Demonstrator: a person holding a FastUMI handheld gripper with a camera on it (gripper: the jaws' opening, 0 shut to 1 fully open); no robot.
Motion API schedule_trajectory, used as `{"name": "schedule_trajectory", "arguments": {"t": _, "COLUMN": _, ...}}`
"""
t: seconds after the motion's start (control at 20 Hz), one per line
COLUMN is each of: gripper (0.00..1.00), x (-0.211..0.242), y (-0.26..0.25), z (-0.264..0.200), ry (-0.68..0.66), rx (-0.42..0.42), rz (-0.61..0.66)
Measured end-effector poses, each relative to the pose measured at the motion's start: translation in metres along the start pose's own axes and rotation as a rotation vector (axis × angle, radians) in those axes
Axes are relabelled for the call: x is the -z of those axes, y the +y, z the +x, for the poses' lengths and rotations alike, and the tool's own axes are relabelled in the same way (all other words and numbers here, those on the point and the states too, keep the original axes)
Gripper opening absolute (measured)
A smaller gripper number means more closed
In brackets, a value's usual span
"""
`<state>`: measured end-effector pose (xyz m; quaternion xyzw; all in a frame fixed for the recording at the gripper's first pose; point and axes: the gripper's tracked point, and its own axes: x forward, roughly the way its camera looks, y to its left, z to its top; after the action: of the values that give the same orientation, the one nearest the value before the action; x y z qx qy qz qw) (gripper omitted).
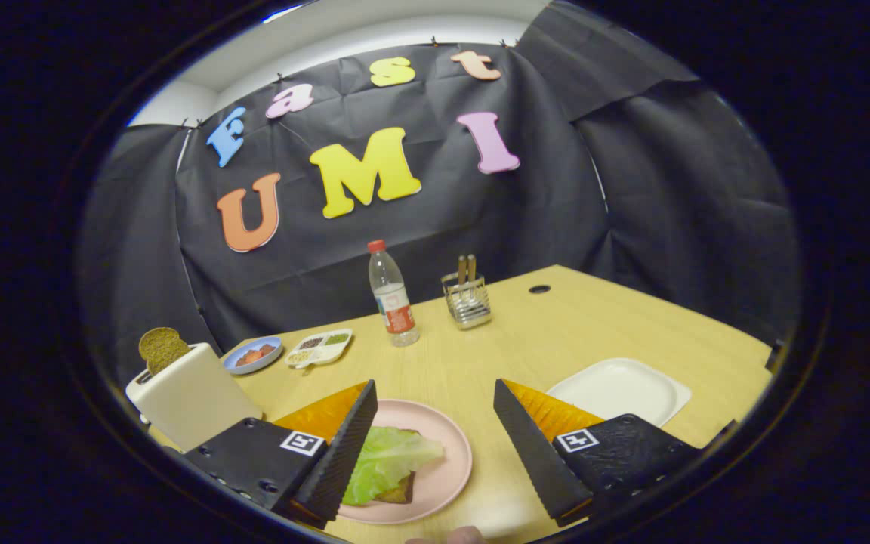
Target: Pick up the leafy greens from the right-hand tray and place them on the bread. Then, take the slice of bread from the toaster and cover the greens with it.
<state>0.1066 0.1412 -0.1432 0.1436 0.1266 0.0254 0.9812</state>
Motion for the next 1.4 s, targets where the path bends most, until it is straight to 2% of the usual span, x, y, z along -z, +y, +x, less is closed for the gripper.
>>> {"name": "schedule_trajectory", "arguments": {"t": 0.2, "gripper": 0.95, "x": -0.044, "y": 0.034, "z": -0.039, "ry": -0.119, "rx": 0.011, "rz": -0.053}}
{"name": "schedule_trajectory", "arguments": {"t": 0.4, "gripper": 0.96, "x": -0.059, "y": 0.107, "z": -0.060, "ry": -0.149, "rx": -0.059, "rz": -0.117}}
{"name": "schedule_trajectory", "arguments": {"t": 0.75, "gripper": 0.96, "x": -0.031, "y": 0.248, "z": -0.081, "ry": -0.100, "rx": -0.223, "rz": -0.155}}
{"name": "schedule_trajectory", "arguments": {"t": 1.0, "gripper": 0.95, "x": -0.007, "y": 0.318, "z": -0.087, "ry": -0.058, "rx": -0.279, "rz": -0.190}}
{"name": "schedule_trajectory", "arguments": {"t": 1.1, "gripper": 0.95, "x": 0.009, "y": 0.340, "z": -0.085, "ry": -0.002, "rx": -0.301, "rz": -0.186}}
{"name": "schedule_trajectory", "arguments": {"t": 1.2, "gripper": 0.95, "x": 0.022, "y": 0.354, "z": -0.076, "ry": 0.043, "rx": -0.286, "rz": -0.194}}
{"name": "schedule_trajectory", "arguments": {"t": 1.35, "gripper": 0.95, "x": 0.038, "y": 0.360, "z": -0.048, "ry": 0.102, "rx": -0.220, "rz": -0.243}}
{"name": "schedule_trajectory", "arguments": {"t": 1.4, "gripper": 0.92, "x": 0.038, "y": 0.357, "z": -0.042, "ry": 0.107, "rx": -0.193, "rz": -0.247}}
